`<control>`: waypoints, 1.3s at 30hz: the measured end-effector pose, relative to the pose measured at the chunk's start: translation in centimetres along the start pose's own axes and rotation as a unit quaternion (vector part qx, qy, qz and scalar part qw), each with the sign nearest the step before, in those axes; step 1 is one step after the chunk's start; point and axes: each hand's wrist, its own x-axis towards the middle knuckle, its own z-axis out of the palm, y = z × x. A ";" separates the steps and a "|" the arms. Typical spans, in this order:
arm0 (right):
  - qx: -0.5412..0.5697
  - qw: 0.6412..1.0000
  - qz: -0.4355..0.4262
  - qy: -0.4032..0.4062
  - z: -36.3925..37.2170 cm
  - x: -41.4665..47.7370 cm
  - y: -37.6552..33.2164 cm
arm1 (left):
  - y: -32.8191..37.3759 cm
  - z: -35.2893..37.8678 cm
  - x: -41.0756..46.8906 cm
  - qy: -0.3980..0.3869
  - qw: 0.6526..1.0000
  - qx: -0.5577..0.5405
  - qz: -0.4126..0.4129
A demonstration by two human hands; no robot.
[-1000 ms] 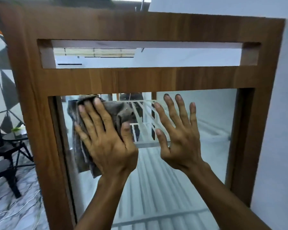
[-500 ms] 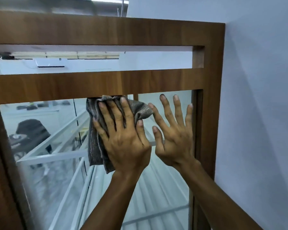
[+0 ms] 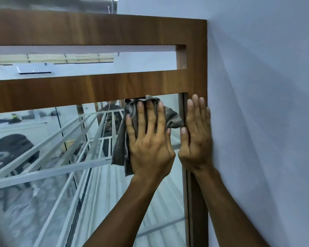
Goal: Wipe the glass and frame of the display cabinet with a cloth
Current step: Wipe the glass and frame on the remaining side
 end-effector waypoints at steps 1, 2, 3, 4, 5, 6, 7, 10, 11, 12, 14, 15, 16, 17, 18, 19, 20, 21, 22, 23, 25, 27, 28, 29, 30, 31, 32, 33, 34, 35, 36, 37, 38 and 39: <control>0.015 1.000 -0.004 -0.003 -0.1 -0.1 0.0 | 0.4 0.2 0.2 -0.006 1.000 -0.002 0.015; 0.022 1.000 -0.008 -0.007 -0.2 -0.2 0.0 | 0.7 0.4 0.4 -0.011 0.999 -0.002 0.030; 0.028 1.000 -0.009 -0.011 -0.4 -0.2 0.1 | 0.9 0.5 0.5 -0.017 0.999 -0.001 0.047; 0.034 0.999 -0.007 -0.016 -0.5 -0.2 0.2 | 1.1 0.6 0.6 -0.027 0.997 0.001 0.070; 0.040 0.999 -0.003 -0.021 -0.5 -0.2 0.1 | 1.1 0.7 0.7 -0.037 0.995 0.003 0.095; 0.044 0.999 0.000 -0.025 -0.6 -0.3 0.0 | 1.1 0.8 0.8 -0.047 0.992 0.004 0.119; 0.045 0.999 0.001 -0.029 -0.6 -0.3 0.0 | 1.0 0.8 1.0 -0.055 0.989 0.004 0.138; 0.040 0.998 -0.001 -0.042 -0.7 -0.4 0.0 | 0.6 0.5 1.4 -0.062 0.982 -0.001 0.180; 0.039 0.998 -0.002 -0.044 -0.8 -0.4 0.1 | 0.4 0.4 1.5 -0.064 0.980 -0.003 0.189; 0.038 0.998 -0.004 -0.044 -0.8 -0.4 0.1 | 0.2 0.3 1.6 -0.066 0.978 -0.003 0.198; 0.038 0.998 -0.006 -0.043 -0.8 -0.5 0.1 | -0.2 0.3 1.7 -0.068 0.975 -0.005 0.211; 0.038 0.998 -0.006 -0.041 -0.8 -0.6 0.1 | -0.3 0.2 1.7 -0.069 0.974 -0.009 0.216; 0.036 0.999 -0.004 -0.038 -0.7 -0.8 0.1 | -0.4 0.2 1.7 -0.071 0.973 -0.012 0.219; 0.032 0.999 -0.004 -0.035 -0.6 -0.8 0.2 | -0.5 0.2 1.7 -0.070 0.972 -0.014 0.222; 0.026 0.999 -0.003 -0.032 -0.6 -0.9 0.2 | -0.5 0.2 1.6 -0.070 0.972 -0.015 0.226; 0.022 0.999 -0.002 -0.031 -0.5 -1.0 0.3 | -0.5 0.2 1.6 -0.071 0.971 -0.015 0.229; 0.019 0.999 -0.001 -0.029 -0.4 -1.0 0.3 | -0.5 0.2 1.6 -0.069 0.970 -0.013 0.233; 0.017 0.999 0.001 -0.028 -0.4 -1.1 0.3 | -0.5 0.3 1.5 -0.066 0.970 -0.011 0.234; 0.017 0.999 0.003 -0.030 -0.4 -1.2 0.3 | -0.5 0.4 1.4 -0.065 0.970 -0.009 0.232; 0.017 0.999 0.003 -0.033 -0.5 -1.2 0.3 | -0.6 0.4 1.4 -0.065 0.971 -0.010 0.231; 0.011 0.999 0.003 -0.038 -0.6 -1.5 0.4 | -0.5 0.5 1.0 -0.061 0.971 -0.012 0.232; 0.010 0.999 0.001 -0.040 -0.6 -1.8 0.5 | -0.4 0.5 0.2 -0.059 0.969 -0.013 0.238; 0.012 0.999 0.000 -0.040 -0.7 -2.0 0.5 | -0.4 0.4 -0.2 -0.060 0.969 -0.015 0.240; 0.014 0.999 -0.001 -0.041 -0.7 -2.1 0.6 | -0.4 0.4 -0.6 -0.062 0.968 -0.018 0.241; 0.016 0.999 -0.002 -0.043 -0.7 -2.2 0.7 | -0.4 0.5 -0.9 -0.062 0.968 -0.022 0.242; 0.017 0.999 -0.003 -0.046 -0.8 -2.3 0.8 | -0.4 0.6 -1.1 -0.062 0.968 -0.022 0.244; 0.018 0.999 -0.006 -0.050 -0.8 -2.4 0.8 | -0.5 0.7 -1.2 -0.059 0.967 -0.019 0.248; 0.016 0.998 -0.009 -0.053 -0.9 -2.5 0.9 | -0.7 0.9 -1.2 -0.055 0.966 -0.015 0.254; 0.015 0.998 -0.011 -0.055 -0.9 -2.5 1.0 | -0.8 1.0 -1.3 -0.051 0.965 -0.010 0.258; 0.014 0.998 -0.013 -0.055 -0.9 -2.6 1.2 | -1.0 1.1 -1.3 -0.048 0.964 -0.008 0.262; 0.012 0.998 -0.015 -0.052 -0.9 -2.6 1.3 | -1.1 1.2 -1.3 -0.043 0.963 -0.007 0.266; 0.010 0.999 -0.018 -0.049 -0.9 -2.6 1.3 | -1.1 1.3 -1.4 -0.039 0.962 -0.004 0.269; 0.009 0.999 -0.021 -0.048 -0.8 -2.7 1.4 | -1.2 1.2 -1.5 -0.036 0.962 -0.001 0.270; 0.008 0.999 -0.025 -0.047 -0.7 -2.7 1.5 | -1.2 1.2 -1.6 -0.036 0.962 0.003 0.271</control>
